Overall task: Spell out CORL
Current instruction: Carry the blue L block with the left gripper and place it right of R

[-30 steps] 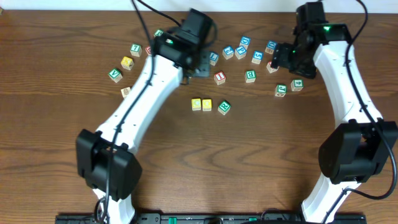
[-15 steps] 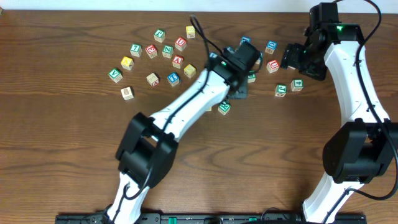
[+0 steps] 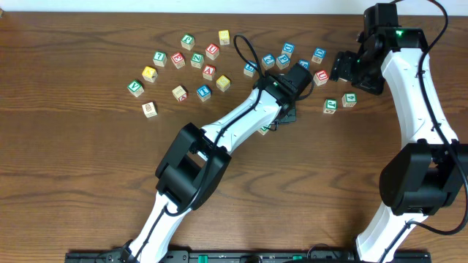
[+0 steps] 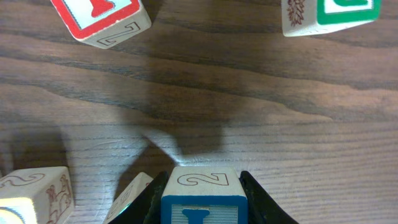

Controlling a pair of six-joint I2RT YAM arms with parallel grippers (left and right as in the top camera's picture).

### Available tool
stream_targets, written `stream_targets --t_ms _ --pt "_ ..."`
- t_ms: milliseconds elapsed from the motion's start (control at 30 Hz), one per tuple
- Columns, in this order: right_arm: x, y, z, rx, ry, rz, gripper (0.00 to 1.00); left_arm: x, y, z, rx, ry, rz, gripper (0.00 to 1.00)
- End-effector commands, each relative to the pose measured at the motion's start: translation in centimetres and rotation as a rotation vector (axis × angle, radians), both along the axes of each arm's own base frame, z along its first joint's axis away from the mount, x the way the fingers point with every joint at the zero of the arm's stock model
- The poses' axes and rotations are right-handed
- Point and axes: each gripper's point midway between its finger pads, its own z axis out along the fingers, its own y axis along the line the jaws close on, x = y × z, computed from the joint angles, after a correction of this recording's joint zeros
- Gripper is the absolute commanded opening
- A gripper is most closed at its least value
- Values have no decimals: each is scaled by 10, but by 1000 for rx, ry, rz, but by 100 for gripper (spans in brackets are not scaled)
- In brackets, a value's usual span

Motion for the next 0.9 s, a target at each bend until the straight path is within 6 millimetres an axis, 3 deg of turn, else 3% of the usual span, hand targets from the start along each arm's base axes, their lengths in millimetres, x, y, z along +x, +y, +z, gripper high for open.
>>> stream_targets --t_ms 0,400,867 --pt "1 0 4 2 -9 12 81 -3 -2 -12 -13 32 53 29" --pt "2 0 4 2 -11 11 82 -21 3 -24 13 114 -4 29" --pt "1 0 4 2 -10 12 82 -10 0 -36 -3 46 -16 29"
